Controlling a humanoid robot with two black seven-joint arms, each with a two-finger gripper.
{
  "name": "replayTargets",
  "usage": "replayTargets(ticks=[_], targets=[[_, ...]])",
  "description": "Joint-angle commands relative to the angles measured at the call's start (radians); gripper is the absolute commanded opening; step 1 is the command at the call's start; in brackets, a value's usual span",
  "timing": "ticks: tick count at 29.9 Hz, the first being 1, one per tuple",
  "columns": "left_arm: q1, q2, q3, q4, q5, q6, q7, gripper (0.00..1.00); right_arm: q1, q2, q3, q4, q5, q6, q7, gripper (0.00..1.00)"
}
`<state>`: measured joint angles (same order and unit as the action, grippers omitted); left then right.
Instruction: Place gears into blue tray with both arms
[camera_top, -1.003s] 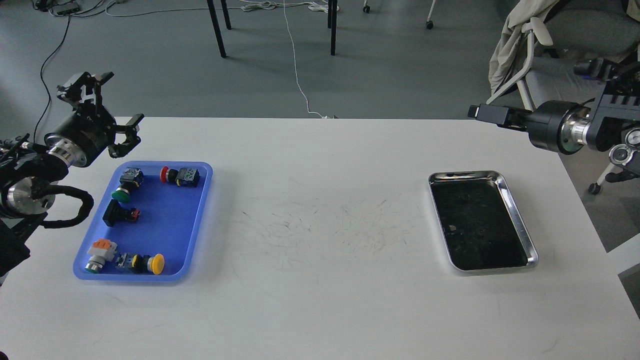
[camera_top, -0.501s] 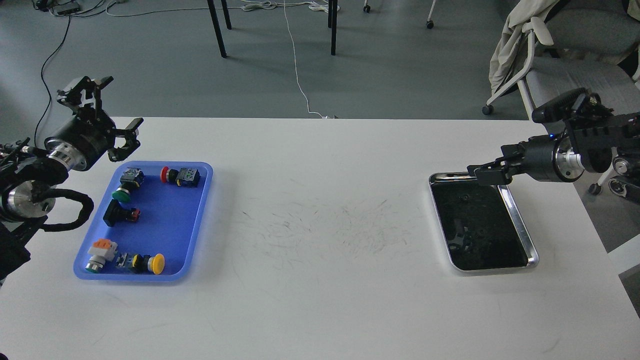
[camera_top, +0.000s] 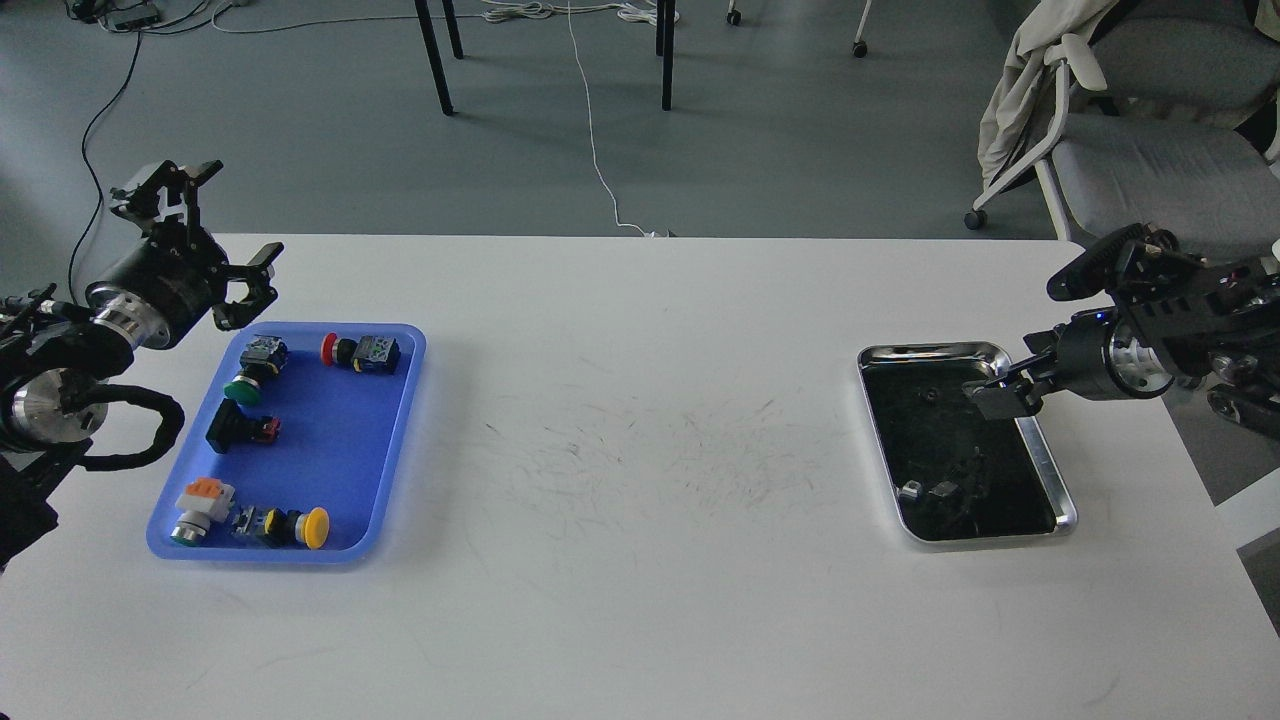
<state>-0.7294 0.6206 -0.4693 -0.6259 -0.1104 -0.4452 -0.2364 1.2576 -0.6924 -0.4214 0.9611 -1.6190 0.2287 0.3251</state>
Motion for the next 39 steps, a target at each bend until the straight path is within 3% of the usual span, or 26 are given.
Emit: replayTargets(ticks=[1, 29, 39], targets=[[0.002, 0.002, 0.0, 0.0, 0.0, -0.001, 0.0, 0.99, -0.021, 0.025, -0.002, -0.01, 0.001, -0.002, 0.0, 0.93], [0.019, 0.018, -0.003, 0.003, -0.002, -0.015, -0.021, 0.99, -0.07, 0.186, 0.001, -0.188, 0.005, -0.008, 0.0, 0.88], [0.025, 0.025, -0.005, 0.003, -0.003, -0.017, -0.021, 0.99, -0.081, 0.208, 0.0, -0.209, 0.007, -0.008, 0.0, 0.77]])
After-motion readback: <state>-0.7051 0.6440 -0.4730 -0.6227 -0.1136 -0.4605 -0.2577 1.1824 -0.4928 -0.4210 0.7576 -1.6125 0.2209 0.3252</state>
